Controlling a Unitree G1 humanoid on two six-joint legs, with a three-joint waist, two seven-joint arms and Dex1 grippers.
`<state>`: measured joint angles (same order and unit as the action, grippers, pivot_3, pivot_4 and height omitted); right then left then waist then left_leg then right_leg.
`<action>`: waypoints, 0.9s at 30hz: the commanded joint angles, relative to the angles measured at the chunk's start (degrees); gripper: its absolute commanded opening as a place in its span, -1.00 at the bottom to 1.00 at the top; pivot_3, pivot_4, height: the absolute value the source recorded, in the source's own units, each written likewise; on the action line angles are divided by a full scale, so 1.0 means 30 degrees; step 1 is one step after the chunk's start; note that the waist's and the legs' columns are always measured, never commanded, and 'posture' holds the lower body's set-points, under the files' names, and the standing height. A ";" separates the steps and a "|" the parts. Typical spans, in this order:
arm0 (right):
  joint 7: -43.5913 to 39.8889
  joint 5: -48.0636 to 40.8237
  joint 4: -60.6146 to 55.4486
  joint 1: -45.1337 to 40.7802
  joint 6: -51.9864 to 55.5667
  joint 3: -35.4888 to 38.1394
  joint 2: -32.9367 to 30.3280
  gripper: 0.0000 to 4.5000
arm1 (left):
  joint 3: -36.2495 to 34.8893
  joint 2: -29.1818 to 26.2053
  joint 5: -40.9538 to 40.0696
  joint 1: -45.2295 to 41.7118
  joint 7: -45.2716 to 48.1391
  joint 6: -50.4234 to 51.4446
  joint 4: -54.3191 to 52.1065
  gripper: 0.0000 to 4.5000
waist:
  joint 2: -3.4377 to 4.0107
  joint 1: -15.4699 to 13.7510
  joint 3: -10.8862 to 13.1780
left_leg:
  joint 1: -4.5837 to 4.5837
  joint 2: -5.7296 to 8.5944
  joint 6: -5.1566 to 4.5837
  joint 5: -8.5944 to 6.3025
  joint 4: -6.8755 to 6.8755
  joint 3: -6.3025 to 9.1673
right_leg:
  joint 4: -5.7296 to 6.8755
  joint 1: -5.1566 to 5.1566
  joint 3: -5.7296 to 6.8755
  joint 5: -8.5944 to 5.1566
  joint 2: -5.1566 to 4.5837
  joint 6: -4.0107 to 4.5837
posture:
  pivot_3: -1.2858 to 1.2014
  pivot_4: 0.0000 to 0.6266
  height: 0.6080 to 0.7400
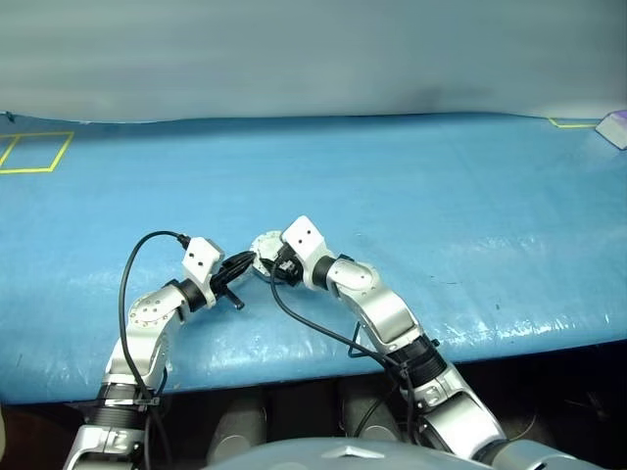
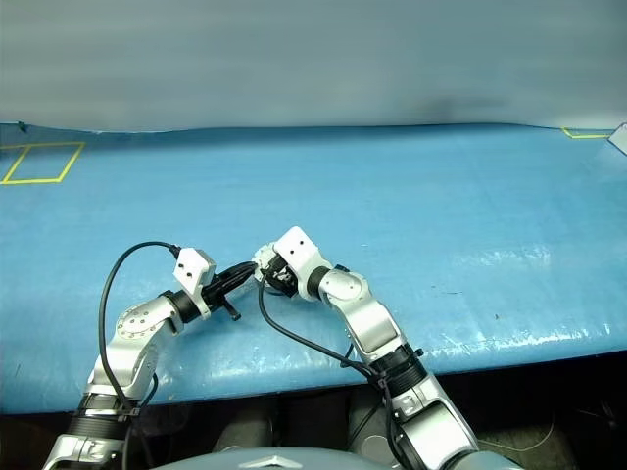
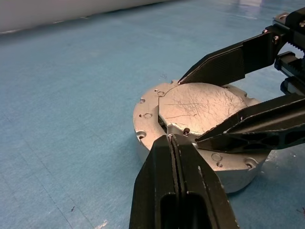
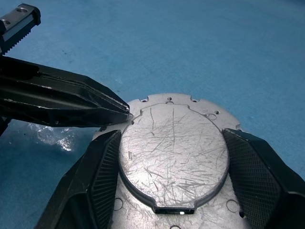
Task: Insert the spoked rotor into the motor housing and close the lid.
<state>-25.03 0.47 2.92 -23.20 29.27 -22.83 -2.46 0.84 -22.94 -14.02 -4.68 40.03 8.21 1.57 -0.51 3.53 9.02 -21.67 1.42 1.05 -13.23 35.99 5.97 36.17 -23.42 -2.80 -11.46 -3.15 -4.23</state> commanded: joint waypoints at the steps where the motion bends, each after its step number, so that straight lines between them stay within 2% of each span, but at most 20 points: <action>1: -0.0435 -0.0667 -0.0864 0.0413 0.0338 0.0377 0.0026 0.35 | 0.0214 -0.0187 0.0288 0.0253 -0.0001 0.0235 -0.0119 -1.00 | 0.0000 -0.0018 0.0001 | -0.0001 0.0000 0.0000 0.0000 -0.0001 0.0001 | 0.0000 -0.0001 0.0000 0.0001 0.0000 -0.0002 | 0.03 -0.52 1.00; 2: -0.0807 -0.0863 -0.1335 0.0476 0.0404 0.0309 -0.0158 0.35 | 0.0217 -0.0184 0.0280 0.0268 0.0013 0.0210 -0.0132 -1.00 | 0.0000 -0.0035 0.0001 | -0.0001 0.0000 0.0000 0.0000 -0.0003 0.0001 | 0.0000 -0.0003 0.0001 0.0002 0.0000 -0.0005 | 0.03 -0.52 1.00; 4: -0.1069 -0.1022 -0.2067 0.0570 0.0490 0.0318 -0.0371 0.71 | 0.0232 -0.0185 0.0255 0.0280 0.0051 0.0174 -0.0158 -1.00 | 0.0000 -0.0078 0.0001 | -0.0007 0.0005 -0.0001 -0.0002 -0.0011 0.0004 | -0.0015 -0.0004 0.0002 0.0003 -0.0005 -0.0006 | 0.03 -0.52 1.00; 6: -0.1100 -0.1352 -0.2878 0.0727 0.0359 0.0616 -0.0360 0.95 | 0.0243 -0.0167 0.0239 0.0291 0.0057 0.0158 -0.0192 -1.00 | 0.0001 -0.0112 0.0002 | -0.0012 0.0007 -0.0001 -0.0003 -0.0020 0.0006 | -0.0027 -0.0006 0.0004 0.0004 -0.0006 -0.0009 | 0.03 -0.52 1.00; 7: -0.0954 -0.1427 -0.3282 0.0778 0.0354 0.0792 -0.0346 0.99 | 0.0248 -0.0148 0.0232 0.0284 0.0046 0.0162 -0.0204 -1.00 | 0.0002 -0.0116 0.0004 | -0.0015 0.0006 -0.0001 -0.0004 -0.0022 0.0008 | -0.0028 -0.0010 0.0004 0.0004 -0.0007 -0.0010 | 0.03 -0.52 1.00; 13: -0.0250 -0.3003 -0.5791 0.1136 0.1713 0.2654 -0.0073 0.99 | 0.0272 -0.0035 0.0126 0.0232 0.0068 0.0116 -0.0302 -1.00 | 0.0001 -0.0163 0.0004 | -0.0022 0.0005 -0.0001 -0.0003 -0.0011 0.0006 | -0.0027 -0.0012 0.0002 -0.0002 -0.0006 -0.0001 | 0.03 -0.52 1.00; 17: 0.0151 -0.4472 -0.5905 0.1868 0.3473 0.4488 -0.0039 0.99 | 0.0243 0.0075 0.0032 0.0228 0.0108 -0.0059 -0.0314 -1.00 | 0.0001 -0.0222 0.0004 | -0.0023 0.0004 -0.0001 -0.0003 -0.0019 0.0008 | -0.0028 -0.0016 0.0003 0.0002 -0.0006 -0.0008 | 0.03 -0.52 1.00; 22: -0.0347 -0.8009 -0.5206 0.3293 0.6530 0.7155 0.0444 0.99 | 0.0304 0.0204 0.0098 0.0282 0.0088 -0.0246 -0.0262 -1.00 | 0.0004 -0.0334 0.0006 | -0.0036 0.0005 -0.0003 -0.0005 -0.0023 0.0005 | -0.0040 -0.0020 0.0001 -0.0006 -0.0008 0.0008 | 0.03 -0.52 1.00; 27: -0.0097 -1.0915 -0.4814 0.3496 0.8581 0.9145 0.1391 0.99 | 0.0307 0.0206 0.0112 0.0280 0.0083 -0.0348 -0.0244 -1.00 | 0.0013 -0.0310 0.0012 | -0.0036 -0.0001 -0.0004 -0.0004 -0.0017 0.0000 | -0.0033 -0.0024 -0.0001 -0.0032 -0.0004 0.0051 | 0.03 -0.52 1.00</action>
<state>-25.20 -28.15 -10.85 -12.09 53.24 2.91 0.51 1.17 -22.50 -14.02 -4.19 40.09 7.30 1.06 -0.47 2.60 9.06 -21.78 1.42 1.04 -13.24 35.93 5.97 36.07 -23.49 -2.80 -11.55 -3.17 -4.08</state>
